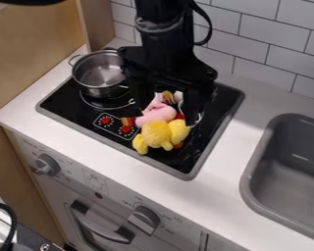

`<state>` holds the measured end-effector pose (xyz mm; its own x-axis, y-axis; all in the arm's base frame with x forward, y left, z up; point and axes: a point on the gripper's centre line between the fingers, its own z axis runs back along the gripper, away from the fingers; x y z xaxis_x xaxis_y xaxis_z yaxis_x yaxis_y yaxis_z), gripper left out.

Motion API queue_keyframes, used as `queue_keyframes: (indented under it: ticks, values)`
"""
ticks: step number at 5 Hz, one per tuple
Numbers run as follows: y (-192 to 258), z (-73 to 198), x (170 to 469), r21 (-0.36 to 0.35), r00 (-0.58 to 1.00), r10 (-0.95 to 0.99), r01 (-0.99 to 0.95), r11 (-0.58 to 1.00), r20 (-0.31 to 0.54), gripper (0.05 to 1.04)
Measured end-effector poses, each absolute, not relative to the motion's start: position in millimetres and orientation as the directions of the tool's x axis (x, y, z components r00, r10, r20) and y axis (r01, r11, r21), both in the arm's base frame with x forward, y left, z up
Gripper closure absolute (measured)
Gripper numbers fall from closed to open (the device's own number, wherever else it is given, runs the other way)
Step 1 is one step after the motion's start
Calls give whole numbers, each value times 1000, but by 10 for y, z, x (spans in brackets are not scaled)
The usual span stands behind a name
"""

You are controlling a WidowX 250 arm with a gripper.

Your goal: Put the yellow toy into the silver pot

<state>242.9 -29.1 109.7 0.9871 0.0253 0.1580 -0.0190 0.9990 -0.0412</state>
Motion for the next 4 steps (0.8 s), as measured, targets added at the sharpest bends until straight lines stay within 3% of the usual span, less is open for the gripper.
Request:
queue_keyframes:
  ticks: [1, 3, 4]
  values:
    - [-282, 1034, 2423, -33, 990, 19, -14, 999, 139, 83]
    - [-30, 728, 2722, 175, 989, -91, 70, 982, 115, 83]
    - [33, 734, 2758, 220, 984, -126, 97, 971, 126, 83]
